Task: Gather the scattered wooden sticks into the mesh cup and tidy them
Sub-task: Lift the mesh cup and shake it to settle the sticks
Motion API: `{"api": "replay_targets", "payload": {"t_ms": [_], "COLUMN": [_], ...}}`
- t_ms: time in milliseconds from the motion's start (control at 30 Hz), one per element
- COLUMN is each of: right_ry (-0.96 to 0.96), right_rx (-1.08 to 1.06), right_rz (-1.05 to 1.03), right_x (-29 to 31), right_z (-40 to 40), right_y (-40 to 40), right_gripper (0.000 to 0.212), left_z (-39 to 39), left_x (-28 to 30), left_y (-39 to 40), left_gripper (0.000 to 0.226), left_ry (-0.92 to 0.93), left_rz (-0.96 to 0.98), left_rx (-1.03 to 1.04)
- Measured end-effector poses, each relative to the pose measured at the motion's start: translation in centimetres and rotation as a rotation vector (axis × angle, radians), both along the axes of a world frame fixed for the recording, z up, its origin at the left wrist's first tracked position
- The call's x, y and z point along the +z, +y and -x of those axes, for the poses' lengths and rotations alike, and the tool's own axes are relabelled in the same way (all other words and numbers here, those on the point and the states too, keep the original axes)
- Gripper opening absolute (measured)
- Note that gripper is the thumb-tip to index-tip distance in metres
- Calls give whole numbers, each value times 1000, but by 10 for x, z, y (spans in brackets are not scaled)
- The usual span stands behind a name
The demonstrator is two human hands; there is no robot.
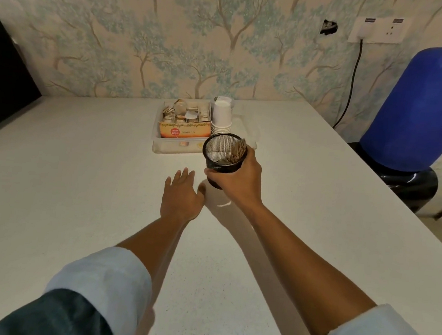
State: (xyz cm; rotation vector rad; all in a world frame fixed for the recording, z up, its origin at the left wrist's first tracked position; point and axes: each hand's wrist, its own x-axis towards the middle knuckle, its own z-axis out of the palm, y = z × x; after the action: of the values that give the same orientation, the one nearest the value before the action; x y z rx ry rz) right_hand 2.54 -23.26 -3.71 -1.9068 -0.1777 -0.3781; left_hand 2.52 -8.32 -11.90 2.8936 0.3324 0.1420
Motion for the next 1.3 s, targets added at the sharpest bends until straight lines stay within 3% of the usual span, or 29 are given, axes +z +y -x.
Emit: {"api": "replay_targets", "payload": {"t_ms": [300, 433, 633, 800, 967, 1100, 1300], "right_ry": [-59, 7, -102, 22, 10, -68, -8], "right_rx": [-46, 5, -35, 83, 67, -23, 21], "right_rz": [-148, -84, -136, 109, 67, -102, 18], "right_x": [3, -1, 6, 2, 4, 13, 1], "right_z": [2, -2, 3, -3, 0, 1, -1], "right_y": [6, 5, 7, 0, 3, 7, 3], "right_gripper": [90, 95, 93, 92, 93, 91, 88], "left_z": [0, -1, 0, 5, 4, 4, 10], "left_x": [-1, -2, 0, 4, 9, 10, 14], "left_y": [1, 1, 1, -1, -2, -4, -4], "left_gripper": [64, 62, 63, 60, 60, 60, 59], "left_ry": [-19, -21, -19, -12, 7, 4, -11], "left_rz": [8, 4, -7, 28, -2, -10, 36], "left_rx": [-10, -12, -7, -22, -21, -7, -27]}}
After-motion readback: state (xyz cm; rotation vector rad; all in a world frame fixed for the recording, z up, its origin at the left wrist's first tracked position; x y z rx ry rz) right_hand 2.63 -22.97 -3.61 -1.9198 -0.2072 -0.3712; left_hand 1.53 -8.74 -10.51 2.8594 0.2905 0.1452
